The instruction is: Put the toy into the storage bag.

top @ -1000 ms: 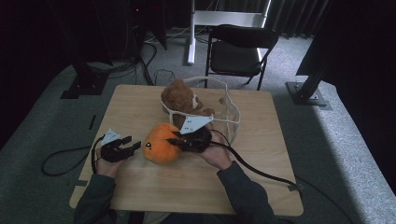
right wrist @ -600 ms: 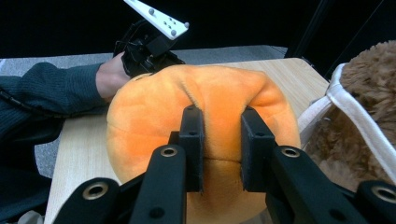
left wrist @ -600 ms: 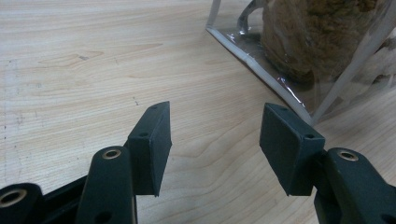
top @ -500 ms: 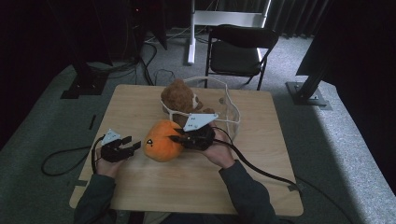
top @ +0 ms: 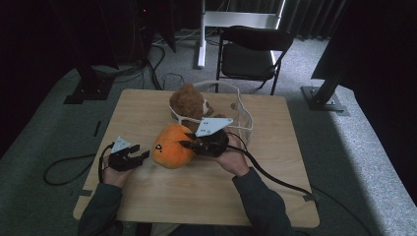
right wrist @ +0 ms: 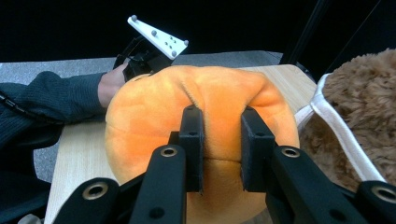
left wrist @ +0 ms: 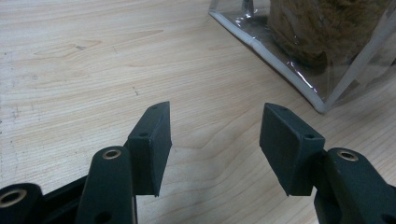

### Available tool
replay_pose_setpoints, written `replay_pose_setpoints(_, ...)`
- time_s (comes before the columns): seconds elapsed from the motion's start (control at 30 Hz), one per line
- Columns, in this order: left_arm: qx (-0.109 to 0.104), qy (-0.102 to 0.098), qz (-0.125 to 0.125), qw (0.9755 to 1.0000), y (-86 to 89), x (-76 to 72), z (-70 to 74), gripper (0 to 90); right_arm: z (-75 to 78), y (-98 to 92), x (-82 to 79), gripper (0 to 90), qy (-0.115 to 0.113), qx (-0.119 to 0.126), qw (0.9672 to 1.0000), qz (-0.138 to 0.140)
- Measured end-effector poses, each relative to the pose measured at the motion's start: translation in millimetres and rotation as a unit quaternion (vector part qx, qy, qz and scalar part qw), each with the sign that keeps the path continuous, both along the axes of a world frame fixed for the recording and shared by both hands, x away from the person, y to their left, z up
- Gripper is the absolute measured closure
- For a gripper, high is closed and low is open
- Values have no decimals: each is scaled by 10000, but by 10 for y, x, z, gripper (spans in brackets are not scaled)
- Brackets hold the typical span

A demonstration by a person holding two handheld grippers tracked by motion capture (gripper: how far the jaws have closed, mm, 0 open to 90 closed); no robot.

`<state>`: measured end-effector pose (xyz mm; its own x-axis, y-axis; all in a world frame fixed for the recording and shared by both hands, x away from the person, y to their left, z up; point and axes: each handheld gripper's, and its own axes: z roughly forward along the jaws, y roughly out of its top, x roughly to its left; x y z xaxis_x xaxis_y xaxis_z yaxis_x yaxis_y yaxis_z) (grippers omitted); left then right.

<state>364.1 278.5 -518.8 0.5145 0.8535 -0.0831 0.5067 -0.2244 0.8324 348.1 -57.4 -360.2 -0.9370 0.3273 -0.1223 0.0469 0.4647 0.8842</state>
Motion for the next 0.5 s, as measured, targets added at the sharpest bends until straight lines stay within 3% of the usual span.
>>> replay_pose_setpoints(0.5, 11, 28, 21, 10000, 8, 7, -15, 443, 126, 0, -23, 742, -149, 2, 9999, -21)
